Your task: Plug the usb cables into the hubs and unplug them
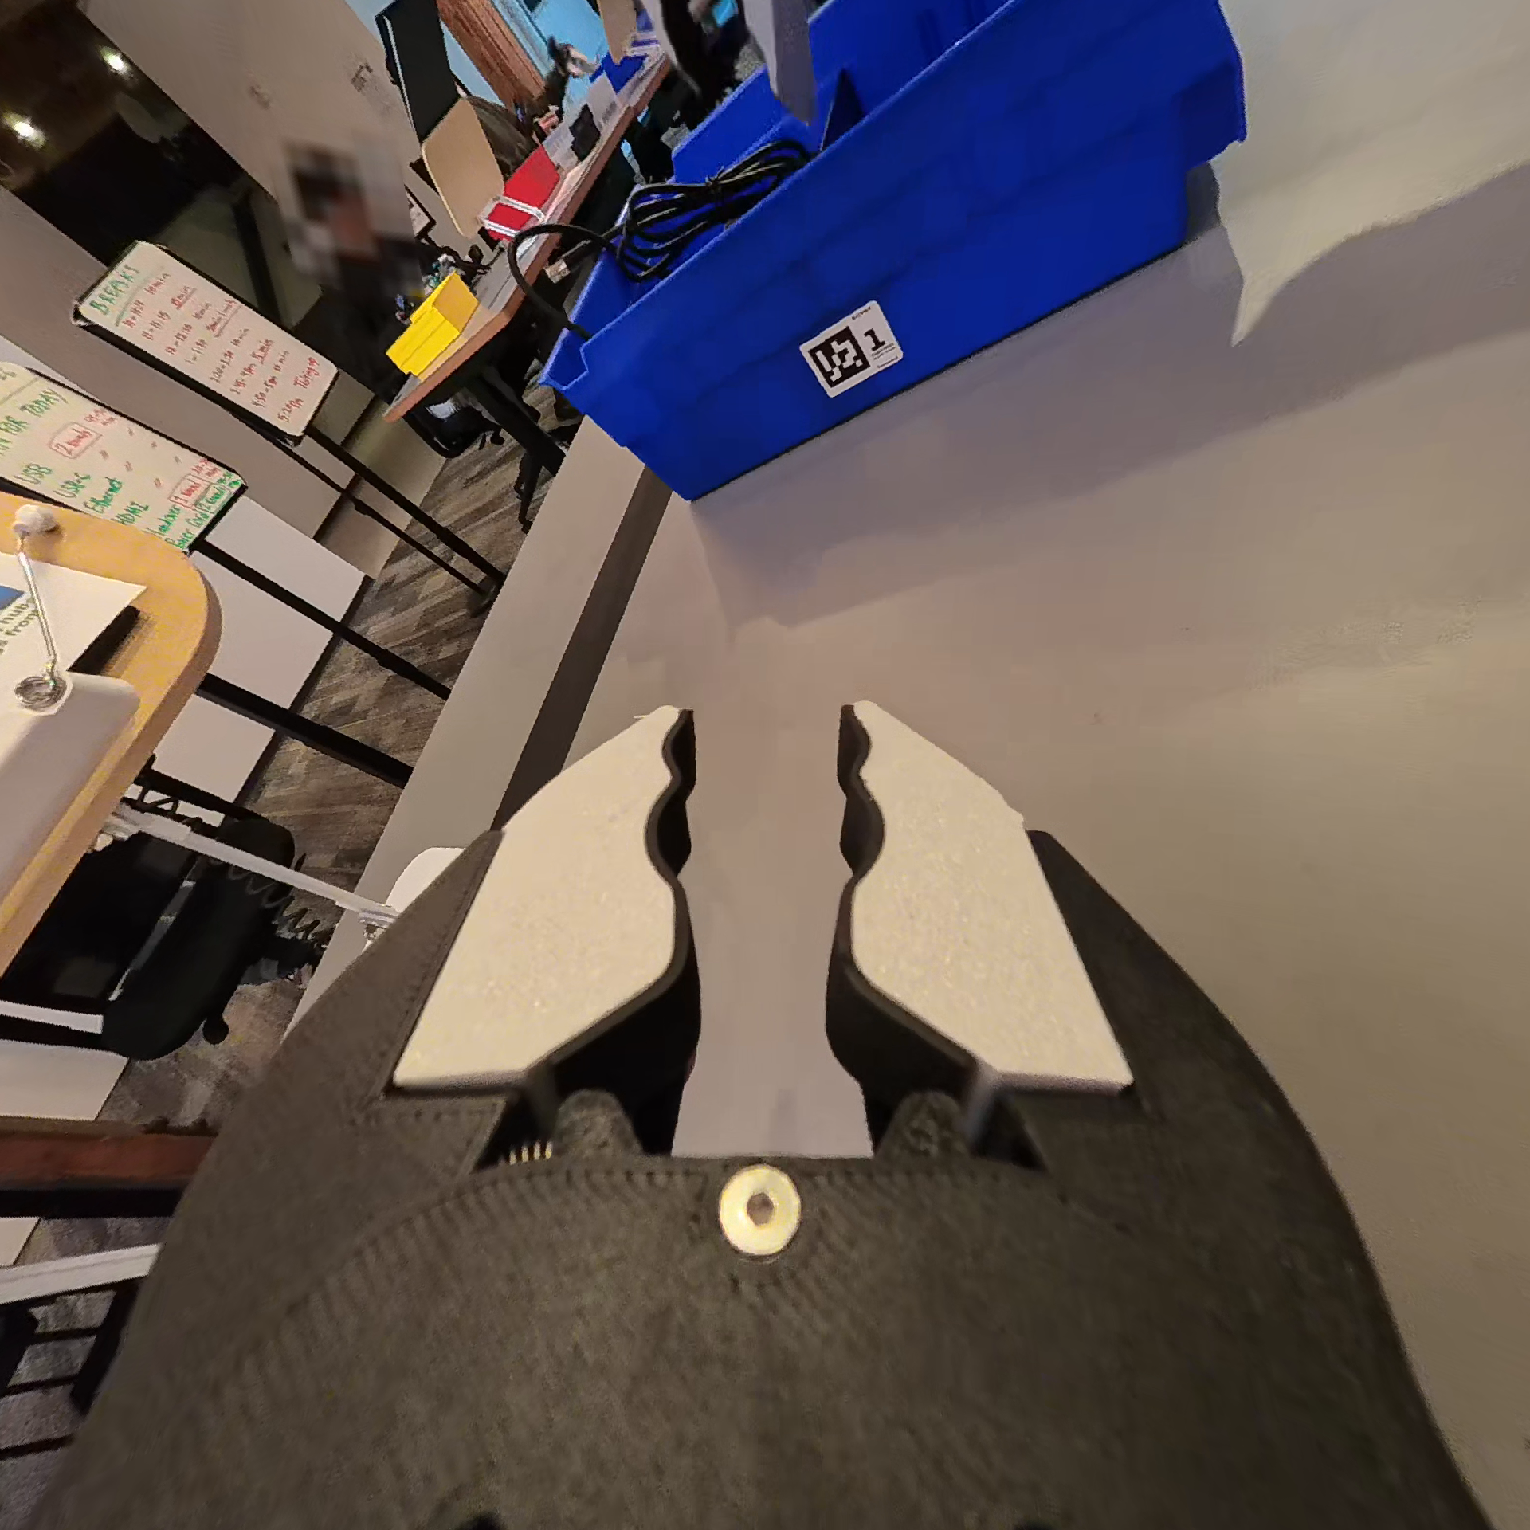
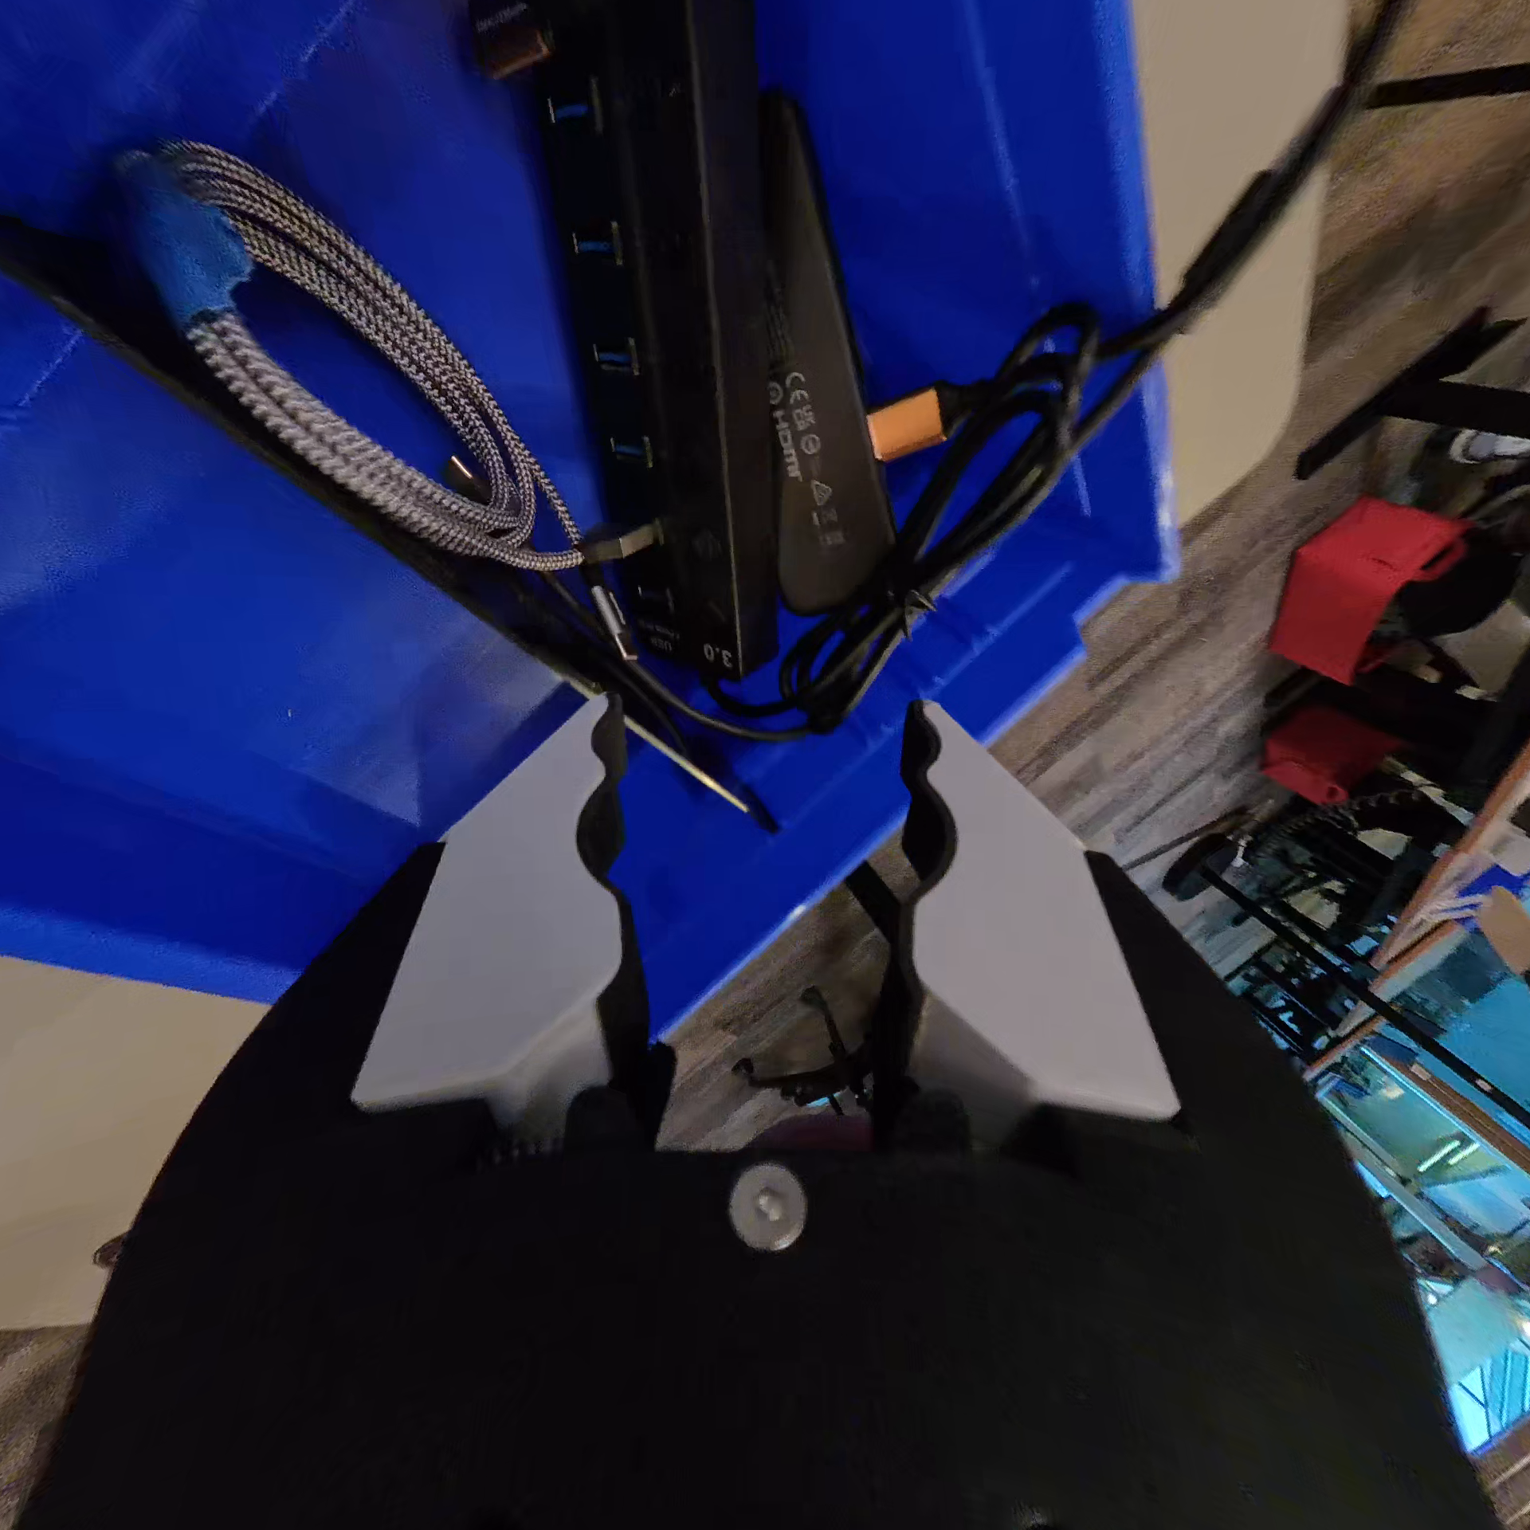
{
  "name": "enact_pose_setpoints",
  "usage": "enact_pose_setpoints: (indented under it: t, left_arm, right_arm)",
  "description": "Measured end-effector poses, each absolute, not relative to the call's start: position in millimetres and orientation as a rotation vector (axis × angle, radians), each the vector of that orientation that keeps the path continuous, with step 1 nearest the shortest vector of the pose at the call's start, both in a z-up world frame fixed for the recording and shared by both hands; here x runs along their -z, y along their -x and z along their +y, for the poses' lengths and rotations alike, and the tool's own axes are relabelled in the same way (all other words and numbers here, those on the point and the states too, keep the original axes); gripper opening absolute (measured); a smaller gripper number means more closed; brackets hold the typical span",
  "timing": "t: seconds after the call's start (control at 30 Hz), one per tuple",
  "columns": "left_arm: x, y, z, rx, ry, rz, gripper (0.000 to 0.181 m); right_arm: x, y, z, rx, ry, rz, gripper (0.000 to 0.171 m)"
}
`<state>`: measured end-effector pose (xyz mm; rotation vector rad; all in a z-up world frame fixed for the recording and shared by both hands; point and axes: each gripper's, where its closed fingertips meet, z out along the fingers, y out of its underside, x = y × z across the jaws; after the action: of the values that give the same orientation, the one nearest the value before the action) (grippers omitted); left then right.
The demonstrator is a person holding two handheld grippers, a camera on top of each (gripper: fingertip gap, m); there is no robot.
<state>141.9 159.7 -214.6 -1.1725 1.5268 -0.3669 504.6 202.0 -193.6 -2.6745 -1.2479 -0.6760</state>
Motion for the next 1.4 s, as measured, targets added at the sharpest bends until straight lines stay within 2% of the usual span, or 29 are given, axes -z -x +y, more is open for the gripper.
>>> enact_pose_setpoints:
  t: [0.2, 0.43, 0.5, 0.57, 0.77, 0.93, 1.13, 1.27, 1.4]
  left_arm:
    - [202, -137, 166, 0.311, 1.163, 1.487, 0.035]
    - [187, -132, 171, 0.291, 1.154, 1.440, 0.035]
    - [184, -130, 172, 0.271, 1.148, 1.434, 0.036]
    - [179, -126, 174, 0.248, 1.138, 1.426, 0.036]
    - [153, -113, 189, 0.276, 1.173, 1.331, 0.042]
    - [129, -99, 200, 0.212, 1.185, 1.274, 0.048]
    - [75, -73, 201, 0.154, 1.198, 1.183, 0.061]
    - [51, -31, 217, -0.023, 1.238, 1.169, 0.066]
    - [47, 51, 243, -0.205, 1.366, 1.138, 0.066]
  right_arm:
    - [135, -477, 188, 0.606, 2.439, -1.000, 0.061]
    - [52, -477, 189, 0.299, 2.017, -0.384, 0.053]
    - [42, -497, 188, 0.302, 1.926, -0.236, 0.058]
    - [52, -516, 185, 0.325, 1.896, -0.149, 0.060]
    - [130, -562, 171, 0.495, 2.087, -0.134, 0.066]
    - [134, -589, 161, 0.505, 2.102, -0.052, 0.067]
    - [172, -600, 151, 0.517, 2.247, -0.089, 0.072]
    - [189, -597, 153, 0.494, 2.296, -0.134, 0.074]
    - [200, -588, 158, 0.416, 2.314, -0.169, 0.073]
